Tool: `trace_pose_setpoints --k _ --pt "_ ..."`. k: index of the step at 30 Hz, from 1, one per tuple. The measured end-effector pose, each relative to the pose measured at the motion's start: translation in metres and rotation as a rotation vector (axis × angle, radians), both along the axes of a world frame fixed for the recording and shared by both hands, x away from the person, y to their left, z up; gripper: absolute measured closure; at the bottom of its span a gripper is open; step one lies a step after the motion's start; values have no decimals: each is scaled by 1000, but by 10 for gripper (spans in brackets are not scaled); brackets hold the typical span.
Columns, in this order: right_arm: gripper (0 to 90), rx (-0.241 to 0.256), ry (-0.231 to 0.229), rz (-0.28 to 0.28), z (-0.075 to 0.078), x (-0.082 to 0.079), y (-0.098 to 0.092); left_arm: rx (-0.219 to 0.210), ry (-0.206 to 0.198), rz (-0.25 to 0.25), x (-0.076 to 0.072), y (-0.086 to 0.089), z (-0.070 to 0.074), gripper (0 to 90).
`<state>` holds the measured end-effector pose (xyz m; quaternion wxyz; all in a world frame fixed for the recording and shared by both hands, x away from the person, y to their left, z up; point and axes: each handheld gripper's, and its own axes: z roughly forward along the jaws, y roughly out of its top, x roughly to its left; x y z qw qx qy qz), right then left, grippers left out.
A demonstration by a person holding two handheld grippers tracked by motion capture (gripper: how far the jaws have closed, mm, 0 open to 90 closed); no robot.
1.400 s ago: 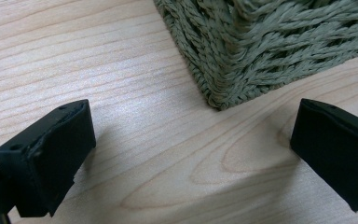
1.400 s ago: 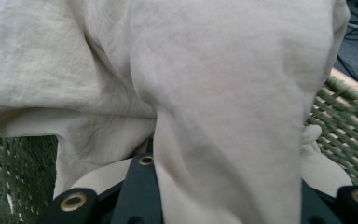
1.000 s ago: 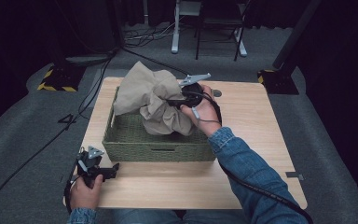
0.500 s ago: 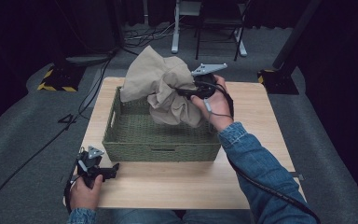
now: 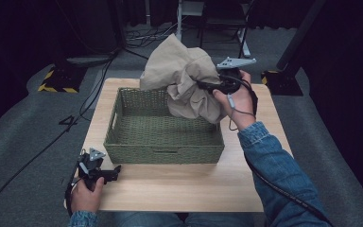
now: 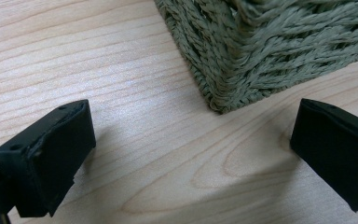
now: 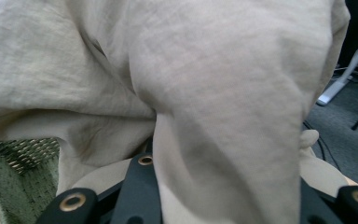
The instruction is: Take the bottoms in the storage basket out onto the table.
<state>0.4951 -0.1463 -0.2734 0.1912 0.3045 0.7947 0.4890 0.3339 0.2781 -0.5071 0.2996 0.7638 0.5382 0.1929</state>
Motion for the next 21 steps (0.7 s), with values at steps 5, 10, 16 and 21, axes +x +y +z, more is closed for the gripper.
trace_pose_setpoints --k 5,10,16,21 --pt "735 5 -9 -39 6 0 -20 0 -1 1 0 0 0 1" --pt "735 9 -17 -83 8 1 -41 0 -2 2 0 0 0 1" --pt "735 -6 -21 -139 9 5 -64 -3 -1 3 0 0 0 1" --pt "734 -48 -33 -195 8 7 -80 -1 -1 -3 0 0 0 2"
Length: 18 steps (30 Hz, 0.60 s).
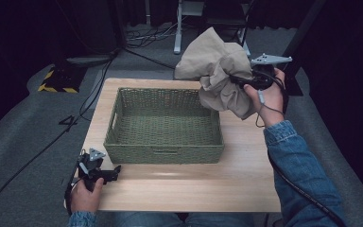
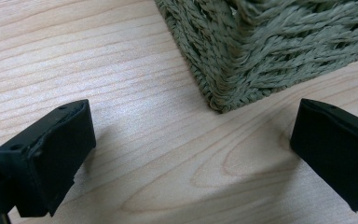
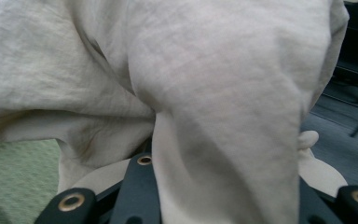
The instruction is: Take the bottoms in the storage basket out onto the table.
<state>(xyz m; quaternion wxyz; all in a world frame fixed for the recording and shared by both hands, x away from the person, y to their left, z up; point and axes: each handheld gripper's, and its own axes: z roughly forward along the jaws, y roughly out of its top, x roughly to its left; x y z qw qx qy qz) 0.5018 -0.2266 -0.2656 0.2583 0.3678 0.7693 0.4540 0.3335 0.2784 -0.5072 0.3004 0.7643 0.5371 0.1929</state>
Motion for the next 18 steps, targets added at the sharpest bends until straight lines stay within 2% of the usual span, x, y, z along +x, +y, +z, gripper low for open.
trace_pose_setpoints --k 2,9,13,18 --pt "734 -8 -1 -16 -1 1 -6 0 0 -1 0 0 0 2" --pt "732 9 25 -69 -5 6 -25 -4 0 0 0 0 0 3" --pt "730 21 25 -113 -10 9 -37 0 -2 -1 0 1 0 2" --pt "728 1 47 -163 -18 16 -49 1 -2 -1 0 1 0 2"
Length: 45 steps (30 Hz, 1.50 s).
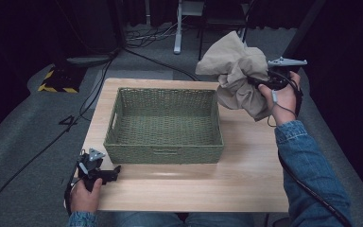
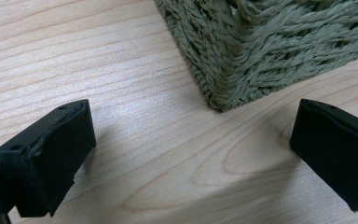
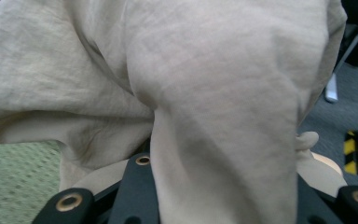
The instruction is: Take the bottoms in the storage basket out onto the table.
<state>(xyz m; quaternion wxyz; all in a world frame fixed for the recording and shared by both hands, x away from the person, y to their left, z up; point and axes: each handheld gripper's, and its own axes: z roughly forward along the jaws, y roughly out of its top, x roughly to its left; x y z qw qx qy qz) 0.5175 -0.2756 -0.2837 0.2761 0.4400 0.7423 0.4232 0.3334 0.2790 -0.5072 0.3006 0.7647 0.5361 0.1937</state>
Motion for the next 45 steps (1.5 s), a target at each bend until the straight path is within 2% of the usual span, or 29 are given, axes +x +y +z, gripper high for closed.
trace_pose_setpoints --k 5,15,22,26,33,45 --pt "727 -35 1 -51 -9 10 -9 2 0 -4 0 0 0 2" --pt "725 -70 46 -146 -26 28 -24 -1 1 -2 0 0 0 1" --pt "723 -59 91 -174 -46 35 -30 -2 2 -1 0 -1 0 1" --pt "720 -42 132 -201 -58 40 -35 5 1 -19 2 -2 0 1" --pt "717 -47 180 -235 -77 47 -39 4 3 -35 3 -2 0 2" --pt "713 -43 240 -267 -99 50 -47 1 4 -29 2 -3 0 2"
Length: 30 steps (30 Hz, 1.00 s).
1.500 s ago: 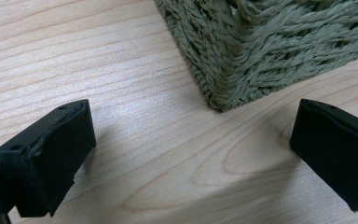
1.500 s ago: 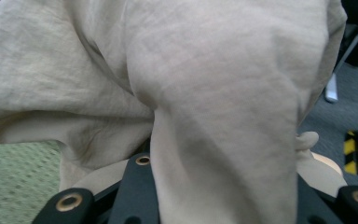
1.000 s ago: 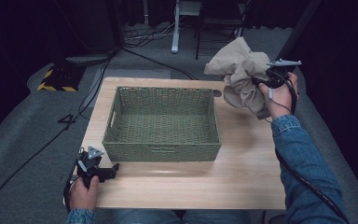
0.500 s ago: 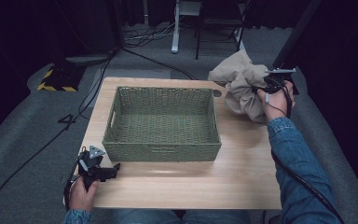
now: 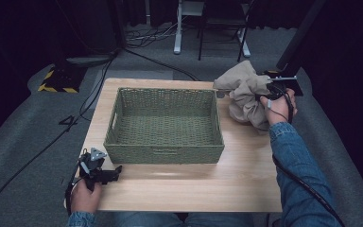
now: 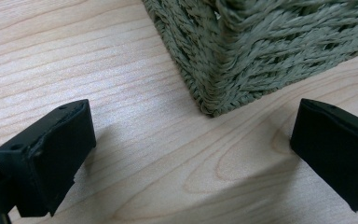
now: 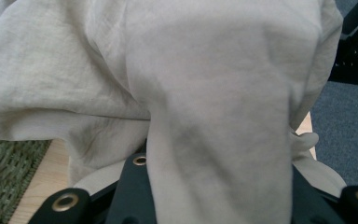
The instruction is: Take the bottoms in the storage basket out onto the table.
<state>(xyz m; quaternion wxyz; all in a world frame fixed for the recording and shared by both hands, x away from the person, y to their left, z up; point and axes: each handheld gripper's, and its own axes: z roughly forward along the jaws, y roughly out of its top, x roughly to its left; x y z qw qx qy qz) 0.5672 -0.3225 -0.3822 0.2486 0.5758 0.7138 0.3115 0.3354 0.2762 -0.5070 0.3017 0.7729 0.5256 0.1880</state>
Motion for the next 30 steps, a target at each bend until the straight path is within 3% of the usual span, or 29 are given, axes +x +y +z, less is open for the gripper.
trace_pose_setpoints --k 25,30 --pt "657 -12 100 28 -39 4 -1 0 0 -1 0 0 0 2" --pt "604 0 120 39 -45 4 -3 0 0 1 0 0 0 2"
